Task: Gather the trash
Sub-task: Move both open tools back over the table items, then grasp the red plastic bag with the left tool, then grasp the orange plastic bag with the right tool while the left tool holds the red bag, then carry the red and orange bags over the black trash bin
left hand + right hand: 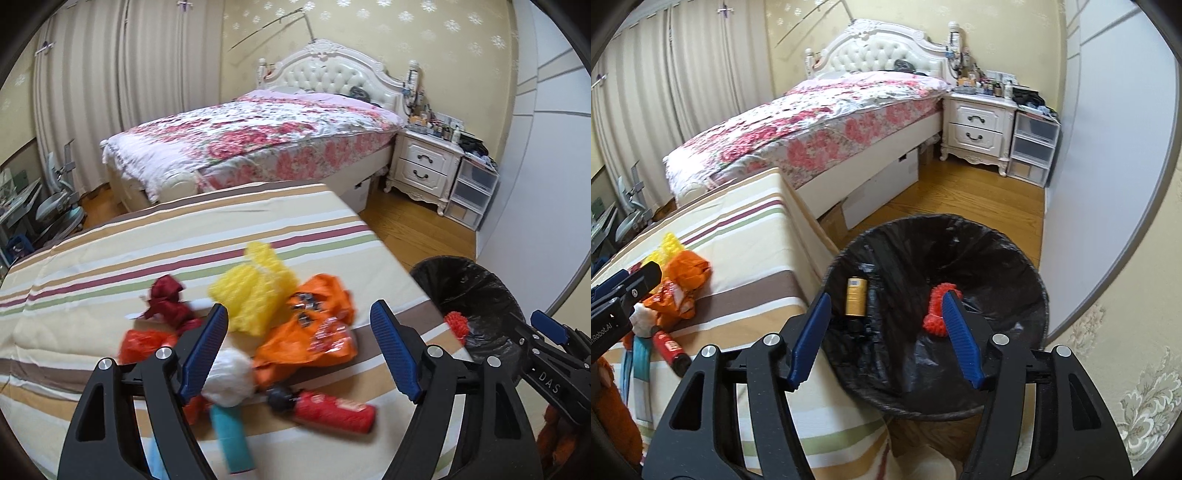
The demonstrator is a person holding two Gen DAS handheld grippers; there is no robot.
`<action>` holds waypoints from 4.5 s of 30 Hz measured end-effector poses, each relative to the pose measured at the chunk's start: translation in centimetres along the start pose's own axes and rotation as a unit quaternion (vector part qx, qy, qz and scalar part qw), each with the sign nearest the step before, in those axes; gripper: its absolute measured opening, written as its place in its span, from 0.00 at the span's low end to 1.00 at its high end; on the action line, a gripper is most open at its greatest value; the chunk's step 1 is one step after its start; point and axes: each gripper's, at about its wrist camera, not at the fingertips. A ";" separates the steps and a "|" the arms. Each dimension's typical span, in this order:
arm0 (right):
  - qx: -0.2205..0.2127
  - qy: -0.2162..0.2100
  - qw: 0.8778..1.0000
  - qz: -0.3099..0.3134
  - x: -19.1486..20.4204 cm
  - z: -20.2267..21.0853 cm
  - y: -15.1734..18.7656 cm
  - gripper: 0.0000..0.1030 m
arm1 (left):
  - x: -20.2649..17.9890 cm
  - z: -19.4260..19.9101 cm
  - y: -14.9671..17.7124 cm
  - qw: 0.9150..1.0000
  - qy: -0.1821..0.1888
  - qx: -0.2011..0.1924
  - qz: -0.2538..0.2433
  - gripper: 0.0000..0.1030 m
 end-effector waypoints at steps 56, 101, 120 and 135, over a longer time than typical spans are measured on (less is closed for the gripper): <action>0.000 -0.079 0.992 0.102 11.7 2.9 1.6 0.59 | 10.3 3.3 2.7 0.997 -0.023 0.029 0.061 0.53; 0.001 -0.117 0.988 0.097 15.2 4.5 -0.7 0.35 | 16.6 8.4 3.8 0.991 -0.080 -0.014 0.102 0.53; -0.017 -0.051 0.997 0.051 4.5 4.2 -1.3 0.36 | 3.2 5.2 1.0 0.999 0.028 -0.019 0.005 0.53; 0.011 -0.015 1.000 0.018 -2.2 0.4 -1.1 0.37 | -7.1 -1.7 -0.9 0.994 0.081 0.012 -0.067 0.53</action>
Point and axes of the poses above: each gripper's, at about its wrist camera, not at the fingertips, and z roughly against the way its jaws point, x to its left, y to its underside, and after that the axes turned 13 degrees about y, right-handed
